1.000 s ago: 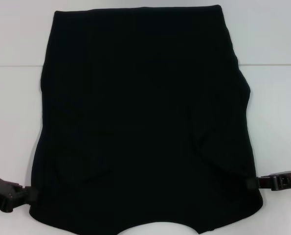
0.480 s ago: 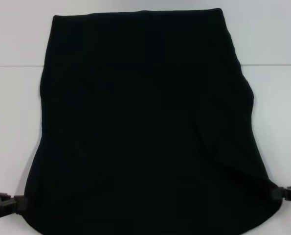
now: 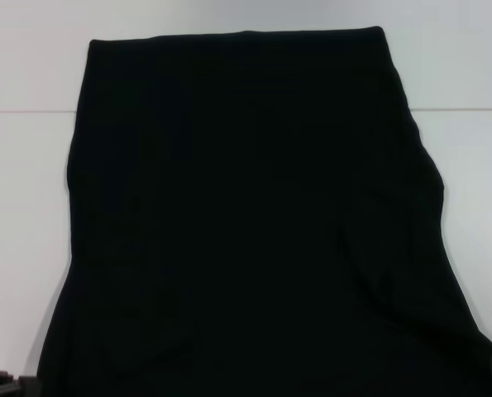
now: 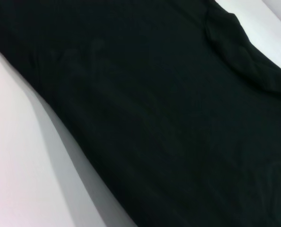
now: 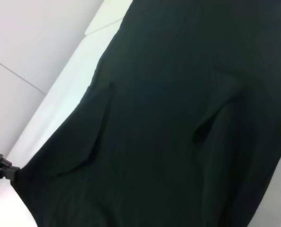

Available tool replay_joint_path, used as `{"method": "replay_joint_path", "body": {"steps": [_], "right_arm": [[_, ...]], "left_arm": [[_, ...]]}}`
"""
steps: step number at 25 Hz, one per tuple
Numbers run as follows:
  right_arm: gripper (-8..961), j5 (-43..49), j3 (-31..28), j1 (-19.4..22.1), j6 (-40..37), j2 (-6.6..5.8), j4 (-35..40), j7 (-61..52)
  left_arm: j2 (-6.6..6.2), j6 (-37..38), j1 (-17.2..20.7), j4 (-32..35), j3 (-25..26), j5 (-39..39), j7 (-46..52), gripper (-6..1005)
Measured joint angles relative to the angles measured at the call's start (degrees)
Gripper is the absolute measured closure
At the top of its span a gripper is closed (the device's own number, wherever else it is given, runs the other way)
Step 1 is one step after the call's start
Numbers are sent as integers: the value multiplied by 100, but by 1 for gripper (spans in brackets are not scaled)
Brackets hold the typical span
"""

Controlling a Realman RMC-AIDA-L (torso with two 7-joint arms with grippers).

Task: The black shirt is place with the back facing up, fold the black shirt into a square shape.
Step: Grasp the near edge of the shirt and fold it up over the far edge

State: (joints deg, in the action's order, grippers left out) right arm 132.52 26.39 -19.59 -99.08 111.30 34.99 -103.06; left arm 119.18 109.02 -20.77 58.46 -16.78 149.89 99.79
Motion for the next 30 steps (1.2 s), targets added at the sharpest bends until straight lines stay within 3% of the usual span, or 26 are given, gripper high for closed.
{"method": "replay_joint_path", "body": {"steps": [8, 13, 22, 27, 30], "right_arm": [[913, 30, -74, 235, -284, -1, 42, 116], [906, 19, -292, 88, -304, 12, 53, 236], [894, -11, -1052, -849, 105, 16, -5, 312], [888, -178, -1177, -1316, 960, 51, -200, 288], [884, -260, -1151, -1625, 1760, 25, -599, 323]], "left_arm": [[10, 294, 93, -2, 16, 9, -54, 948], [-32, 263, -116, -76, 91, -69, 8, 947], [-368, -382, -1269, -935, 298, -627, 383, 948], [-531, -1327, -1914, -1681, 287, -835, 474, 947], [-552, -2054, -2189, -1986, 273, -875, 496, 947]]}}
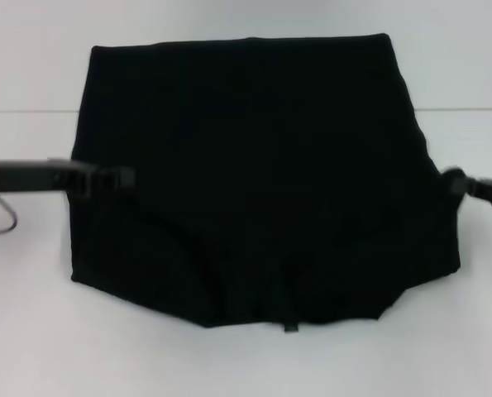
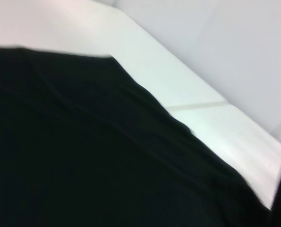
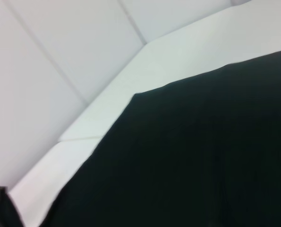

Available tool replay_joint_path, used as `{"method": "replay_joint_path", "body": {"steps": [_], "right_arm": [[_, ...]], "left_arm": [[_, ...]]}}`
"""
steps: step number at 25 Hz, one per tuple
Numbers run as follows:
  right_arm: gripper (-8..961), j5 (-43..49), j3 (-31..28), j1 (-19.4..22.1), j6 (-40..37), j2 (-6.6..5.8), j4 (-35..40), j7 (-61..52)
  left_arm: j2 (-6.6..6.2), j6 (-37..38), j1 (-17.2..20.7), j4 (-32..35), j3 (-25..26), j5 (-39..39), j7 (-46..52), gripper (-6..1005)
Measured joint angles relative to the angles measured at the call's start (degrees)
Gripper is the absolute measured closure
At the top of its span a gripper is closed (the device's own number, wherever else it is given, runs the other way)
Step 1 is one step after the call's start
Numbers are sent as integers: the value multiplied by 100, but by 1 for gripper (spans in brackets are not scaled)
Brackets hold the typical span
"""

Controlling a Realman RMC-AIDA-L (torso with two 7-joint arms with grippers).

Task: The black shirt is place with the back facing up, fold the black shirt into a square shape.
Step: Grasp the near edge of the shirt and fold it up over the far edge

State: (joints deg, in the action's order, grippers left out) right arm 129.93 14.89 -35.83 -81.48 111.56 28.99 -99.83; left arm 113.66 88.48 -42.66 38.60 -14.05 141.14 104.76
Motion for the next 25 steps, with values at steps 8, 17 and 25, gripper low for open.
{"method": "replay_joint_path", "body": {"steps": [8, 17, 25], "right_arm": [[873, -46, 85, -892, 2174, 167, -755, 273], [861, -59, 298, -1730, 4062, 410, -1034, 439], [851, -118, 516, -1975, 4695, 428, -1135, 396]], "left_arm": [[35, -2006, -363, -599, -35, -309, -26, 948], [68, -3892, -789, -1156, -204, -364, -133, 951], [133, -4939, -1012, -1392, -352, -380, -165, 957]]}}
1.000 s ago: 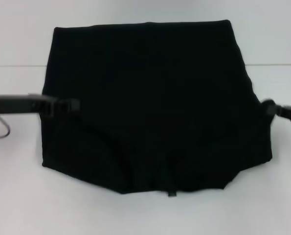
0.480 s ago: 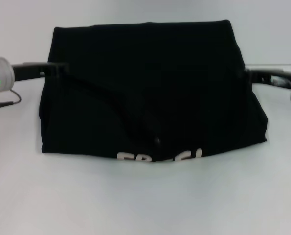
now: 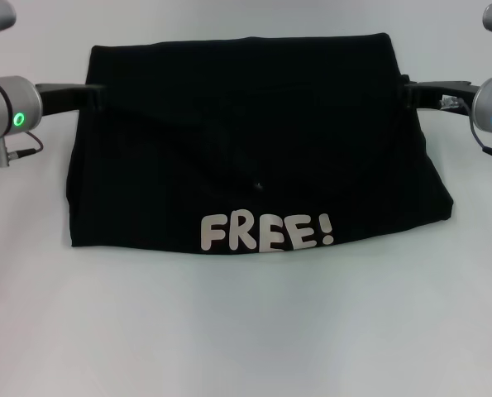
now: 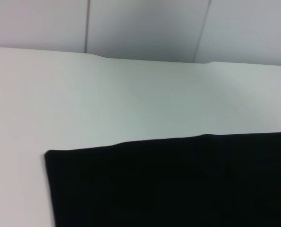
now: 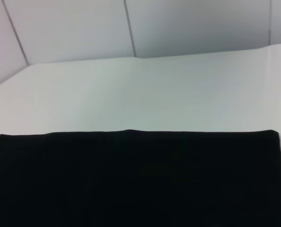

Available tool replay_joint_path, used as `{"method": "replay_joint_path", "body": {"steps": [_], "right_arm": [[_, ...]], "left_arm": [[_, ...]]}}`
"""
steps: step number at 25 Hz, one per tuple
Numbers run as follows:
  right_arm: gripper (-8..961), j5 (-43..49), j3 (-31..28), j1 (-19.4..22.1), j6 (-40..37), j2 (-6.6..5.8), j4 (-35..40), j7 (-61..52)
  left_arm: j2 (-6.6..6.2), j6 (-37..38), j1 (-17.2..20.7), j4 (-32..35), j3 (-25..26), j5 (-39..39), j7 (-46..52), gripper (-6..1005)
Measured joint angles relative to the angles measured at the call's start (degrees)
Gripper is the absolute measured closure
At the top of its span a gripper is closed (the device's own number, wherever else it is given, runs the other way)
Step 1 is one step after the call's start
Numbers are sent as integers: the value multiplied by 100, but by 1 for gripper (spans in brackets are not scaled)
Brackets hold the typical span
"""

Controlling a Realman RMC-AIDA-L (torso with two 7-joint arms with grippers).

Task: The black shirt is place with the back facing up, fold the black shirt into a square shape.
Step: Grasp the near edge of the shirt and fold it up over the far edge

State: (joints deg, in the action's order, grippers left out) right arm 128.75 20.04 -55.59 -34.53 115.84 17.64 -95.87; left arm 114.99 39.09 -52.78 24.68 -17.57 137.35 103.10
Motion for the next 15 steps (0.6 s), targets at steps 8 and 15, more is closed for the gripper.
{"method": "replay_joint_path", "body": {"steps": [8, 15], "right_arm": [[840, -106, -33, 56, 209, 70, -240, 39], [831, -362, -1, 215, 265, 276, -155, 58]], "left_arm": [[203, -507, -24, -340, -2, -1, -273, 959], [392, -658, -40, -475, -203, -2, -439, 956]]}}
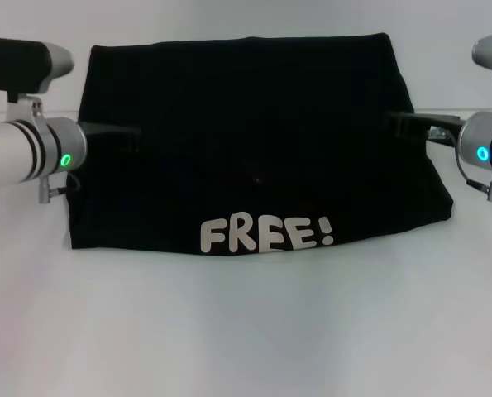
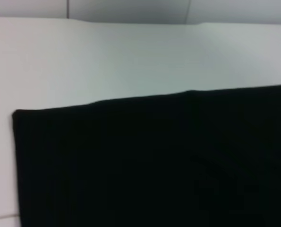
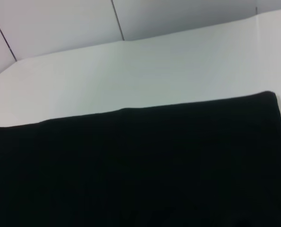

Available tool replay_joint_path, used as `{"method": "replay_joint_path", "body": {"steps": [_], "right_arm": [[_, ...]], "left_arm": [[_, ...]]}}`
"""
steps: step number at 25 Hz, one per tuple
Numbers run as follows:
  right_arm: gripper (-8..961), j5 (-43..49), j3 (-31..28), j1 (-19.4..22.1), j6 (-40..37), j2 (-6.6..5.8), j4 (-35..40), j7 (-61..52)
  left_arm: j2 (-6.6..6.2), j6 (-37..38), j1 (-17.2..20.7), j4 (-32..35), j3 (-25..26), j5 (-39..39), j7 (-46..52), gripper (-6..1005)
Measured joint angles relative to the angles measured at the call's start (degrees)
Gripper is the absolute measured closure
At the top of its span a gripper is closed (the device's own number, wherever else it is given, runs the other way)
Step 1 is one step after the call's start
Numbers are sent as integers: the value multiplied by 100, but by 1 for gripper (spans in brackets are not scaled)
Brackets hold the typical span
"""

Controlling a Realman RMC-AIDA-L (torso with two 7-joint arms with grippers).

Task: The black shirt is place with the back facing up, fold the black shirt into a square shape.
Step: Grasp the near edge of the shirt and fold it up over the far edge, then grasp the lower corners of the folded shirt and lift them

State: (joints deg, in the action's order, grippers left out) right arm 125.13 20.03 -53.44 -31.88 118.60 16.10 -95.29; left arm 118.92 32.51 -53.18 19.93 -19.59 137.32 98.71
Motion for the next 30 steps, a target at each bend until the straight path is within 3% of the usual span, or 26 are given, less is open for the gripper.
{"method": "replay_joint_path", "body": {"steps": [3, 14, 17, 25, 30], "right_arm": [[827, -69, -2, 64, 23, 111, 176, 90], [318, -823, 1, 174, -411, 79, 226, 619], [282, -824, 1, 227, -602, 42, 233, 609], [247, -819, 1, 364, -872, -51, 284, 616], [248, -786, 157, 544, -1170, -74, 517, 650]], "left_arm": [[27, -10, 7, 2, -1, 0, 0, 953], [13, -262, 62, 52, -1, 5, 22, 903], [-27, -391, 96, 115, 0, 3, 110, 889], [29, -212, 303, 679, 1, 3, 669, 563], [192, 824, 674, 1311, -4, 4, 986, 367]]}}
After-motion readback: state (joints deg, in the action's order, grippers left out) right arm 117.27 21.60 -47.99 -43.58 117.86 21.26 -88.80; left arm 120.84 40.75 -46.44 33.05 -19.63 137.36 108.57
